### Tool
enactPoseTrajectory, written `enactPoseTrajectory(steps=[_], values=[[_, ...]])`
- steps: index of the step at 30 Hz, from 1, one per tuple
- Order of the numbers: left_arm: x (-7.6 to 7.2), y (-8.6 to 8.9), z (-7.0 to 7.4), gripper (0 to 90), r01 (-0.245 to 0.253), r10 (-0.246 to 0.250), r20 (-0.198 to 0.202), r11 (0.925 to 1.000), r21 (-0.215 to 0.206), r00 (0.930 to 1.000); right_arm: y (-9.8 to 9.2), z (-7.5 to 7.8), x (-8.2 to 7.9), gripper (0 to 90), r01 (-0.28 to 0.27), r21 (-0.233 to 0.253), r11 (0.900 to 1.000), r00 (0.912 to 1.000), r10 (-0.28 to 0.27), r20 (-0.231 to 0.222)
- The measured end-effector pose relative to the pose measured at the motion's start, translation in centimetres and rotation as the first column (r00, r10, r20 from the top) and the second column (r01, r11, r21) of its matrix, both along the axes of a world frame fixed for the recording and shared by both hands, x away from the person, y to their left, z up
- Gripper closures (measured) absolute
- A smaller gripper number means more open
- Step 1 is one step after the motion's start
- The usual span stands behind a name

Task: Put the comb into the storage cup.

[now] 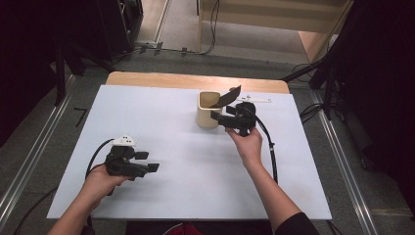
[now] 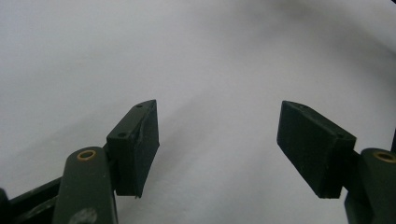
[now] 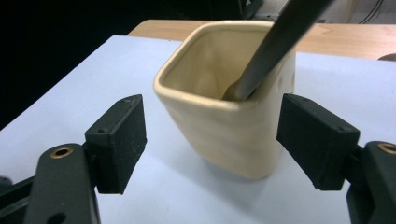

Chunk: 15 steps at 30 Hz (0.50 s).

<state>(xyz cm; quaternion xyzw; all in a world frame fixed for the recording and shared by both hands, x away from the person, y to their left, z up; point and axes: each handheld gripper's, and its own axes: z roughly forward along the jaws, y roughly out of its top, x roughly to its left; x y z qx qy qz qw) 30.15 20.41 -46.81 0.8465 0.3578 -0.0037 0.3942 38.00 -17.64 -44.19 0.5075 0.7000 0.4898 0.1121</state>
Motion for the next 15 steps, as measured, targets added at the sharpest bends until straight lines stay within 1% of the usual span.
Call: enactPoseTrajectory(steps=[3, 8, 13, 15], values=[[0.0, 0.0, 0.0, 30.9, -0.001, 0.001, -0.001, 1.0000, 0.000, 1.0000, -0.2, -0.1, -0.5, 22.8, -0.014, -0.005, 1.000, 0.9999, 0.014, -0.007], [0.0, 0.0, 0.0, 30.8, 0.001, -0.001, -0.002, 1.0000, 0.001, 1.0000, -0.6, -0.3, -1.3, 22.8, -0.026, -0.029, 0.999, 0.9997, 0.026, -0.003], [0.0, 0.0, 0.0, 30.8, 0.001, -0.001, -0.002, 1.0000, 0.002, 1.0000, -1.0, -0.6, -2.1, 22.6, -0.042, -0.022, 0.999, 0.9991, 0.041, -0.010], [0.0, 0.0, 0.0, 30.9, 0.001, -0.001, -0.001, 1.0000, 0.001, 1.0000, -1.1, -0.7, -2.4, 22.6, -0.028, -0.052, 0.998, 0.9996, 0.029, 0.006]])
